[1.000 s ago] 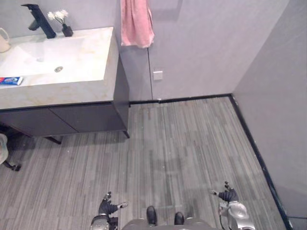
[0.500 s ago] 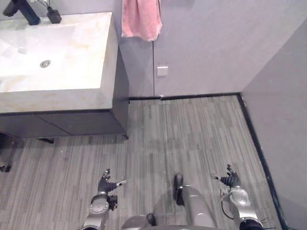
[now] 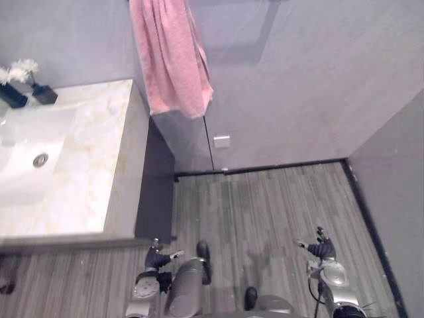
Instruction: Organize washtable
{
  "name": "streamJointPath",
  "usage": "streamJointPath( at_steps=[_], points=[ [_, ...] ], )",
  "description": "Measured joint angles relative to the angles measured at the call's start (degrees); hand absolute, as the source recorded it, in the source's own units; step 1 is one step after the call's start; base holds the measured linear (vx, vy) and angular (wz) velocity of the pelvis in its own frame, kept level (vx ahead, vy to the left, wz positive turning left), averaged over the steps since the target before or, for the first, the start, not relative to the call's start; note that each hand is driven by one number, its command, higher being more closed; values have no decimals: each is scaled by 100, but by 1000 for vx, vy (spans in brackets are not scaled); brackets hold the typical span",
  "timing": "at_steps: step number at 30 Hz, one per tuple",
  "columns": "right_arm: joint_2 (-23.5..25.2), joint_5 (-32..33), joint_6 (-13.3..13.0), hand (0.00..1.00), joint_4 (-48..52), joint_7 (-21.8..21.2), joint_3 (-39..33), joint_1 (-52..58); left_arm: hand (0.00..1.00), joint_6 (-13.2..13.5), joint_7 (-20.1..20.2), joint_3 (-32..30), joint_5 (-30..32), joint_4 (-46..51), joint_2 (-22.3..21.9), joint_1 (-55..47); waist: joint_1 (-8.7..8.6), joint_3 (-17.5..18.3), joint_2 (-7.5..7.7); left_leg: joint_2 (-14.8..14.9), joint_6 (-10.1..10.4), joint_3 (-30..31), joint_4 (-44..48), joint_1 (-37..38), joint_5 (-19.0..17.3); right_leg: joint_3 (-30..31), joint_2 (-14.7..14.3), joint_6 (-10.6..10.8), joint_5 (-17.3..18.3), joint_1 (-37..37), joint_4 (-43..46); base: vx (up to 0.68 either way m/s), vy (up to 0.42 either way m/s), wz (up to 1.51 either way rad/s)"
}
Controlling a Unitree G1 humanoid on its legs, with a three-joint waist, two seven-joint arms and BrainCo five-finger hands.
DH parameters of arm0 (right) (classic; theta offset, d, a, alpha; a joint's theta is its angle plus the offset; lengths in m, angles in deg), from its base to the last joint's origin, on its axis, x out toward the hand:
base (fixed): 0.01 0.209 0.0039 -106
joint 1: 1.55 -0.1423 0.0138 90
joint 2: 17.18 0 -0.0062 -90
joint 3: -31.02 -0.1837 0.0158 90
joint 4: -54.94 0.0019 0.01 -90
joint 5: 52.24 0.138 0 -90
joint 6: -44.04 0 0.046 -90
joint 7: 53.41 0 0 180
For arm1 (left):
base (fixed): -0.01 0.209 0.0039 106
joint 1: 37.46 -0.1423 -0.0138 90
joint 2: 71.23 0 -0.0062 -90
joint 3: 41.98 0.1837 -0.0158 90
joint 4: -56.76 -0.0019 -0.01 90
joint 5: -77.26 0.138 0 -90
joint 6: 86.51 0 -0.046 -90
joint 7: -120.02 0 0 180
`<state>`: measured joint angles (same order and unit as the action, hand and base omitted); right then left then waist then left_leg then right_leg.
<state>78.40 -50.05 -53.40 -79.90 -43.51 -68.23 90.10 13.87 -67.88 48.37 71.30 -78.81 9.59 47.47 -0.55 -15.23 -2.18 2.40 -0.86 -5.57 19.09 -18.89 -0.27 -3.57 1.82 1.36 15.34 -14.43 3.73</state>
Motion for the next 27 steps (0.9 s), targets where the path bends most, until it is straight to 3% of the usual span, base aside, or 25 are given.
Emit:
streamJointPath(
  at_steps=[1,3,4,5,7,9,10,12,13,14,15,17,19,21,23,25,27],
  points=[
    [25,-2,-2,0,-32,-2,13,35,0,0,2,6,1,-2,3,6,-5,47,87,-82,-28,-62,63,-9,-148,40,84,68,101,102,273,506,166,-21],
    [70,-4,20,0,-183,-6,17,17,0,-5,11,16,1,-16,14,11,32,74,151,-201,-193,-265,106,190,-432,153,322,217,140,735,1811,502,168,-25],
    [86,-6,21,0,-186,-6,17,18,0,-5,10,16,1,-44,33,12,43,75,164,-259,-216,-257,77,314,-513,199,382,373,64,921,2331,482,201,-16],
    [122,-11,21,0,-192,-10,29,10,0,-8,38,46,-4,-101,78,20,17,70,172,-336,-284,-253,-30,644,-676,243,488,686,18,1333,3424,375,145,-2],
    [131,-13,18,0,-203,-14,112,34,0,-14,1,172,-8,-126,65,16,-16,71,167,-405,-346,-241,-252,1254,-836,183,539,511,325,1633,4162,517,136,15],
    [115,-18,-7,0,-194,-13,257,-11,0,-10,-8,169,-9,-127,77,48,-31,95,143,-387,-350,-152,-598,1807,-853,-110,472,254,472,1992,3790,463,48,32],
    [108,-19,-30,0,-188,-13,254,-25,0,-10,-29,166,-9,-128,76,136,-48,101,89,-307,-346,-19,-708,1931,-850,-171,333,184,485,2268,3161,447,-22,50],
    [116,-20,-29,0,-196,-11,249,-17,0,6,-102,166,-7,-125,82,195,-86,99,59,-227,-254,83,-743,2025,-848,-96,212,223,234,2447,2170,353,-47,54],
    [126,-20,-28,0,-196,-10,247,6,0,6,-106,171,-7,-129,110,176,-96,127,117,-239,-139,84,-752,2106,-873,-56,206,182,-252,2438,1450,283,-47,59],
    [138,-21,-29,0,-212,-9,232,132,0,6,-103,169,-5,-151,154,128,-111,180,233,-304,97,114,-731,2254,-1030,16,271,129,-1421,2416,1103,378,-105,63],
    [82,-41,-11,0,-331,-7,195,141,0,-10,-109,129,-3,-250,71,136,-140,220,102,-159,168,222,-685,2345,-1096,-114,213,74,-1308,2299,1206,389,-154,48],
    [102,-50,-17,0,-310,-6,182,147,0,-1,-99,119,1,-238,42,41,-150,231,40,-10,279,217,-311,2260,-1116,-269,146,-63,-1115,2027,1012,372,-200,30],
    [135,-49,-17,0,-308,-6,176,214,0,-1,-94,120,-1,-224,-10,80,-162,225,49,81,429,119,528,1946,-1091,-363,144,-140,-1012,1847,978,236,-170,28],
    [148,-46,-15,0,-312,-3,170,317,0,2,-92,120,-2,-217,-96,105,-60,195,103,323,612,-225,1606,1548,-1054,-430,176,-234,-917,1378,805,241,-126,11],
    [149,-43,-19,0,-297,0,52,351,0,2,-90,121,-2,-201,-146,116,-42,183,132,462,559,-363,1387,1475,-1087,-427,201,-228,-894,1209,697,128,-34,-5],
    [140,-42,-17,0,-290,1,-28,316,0,3,-91,120,-11,-150,-144,123,-40,190,116,446,578,-326,539,1420,-1071,-404,288,-184,-868,1182,674,102,28,-2],
    [72,-44,-16,0,-285,0,-39,351,0,4,-91,128,-13,-49,-148,114,-59,241,23,439,706,-170,-438,1507,-811,-411,269,-72,-802,1185,687,96,126,2]
  ],
)
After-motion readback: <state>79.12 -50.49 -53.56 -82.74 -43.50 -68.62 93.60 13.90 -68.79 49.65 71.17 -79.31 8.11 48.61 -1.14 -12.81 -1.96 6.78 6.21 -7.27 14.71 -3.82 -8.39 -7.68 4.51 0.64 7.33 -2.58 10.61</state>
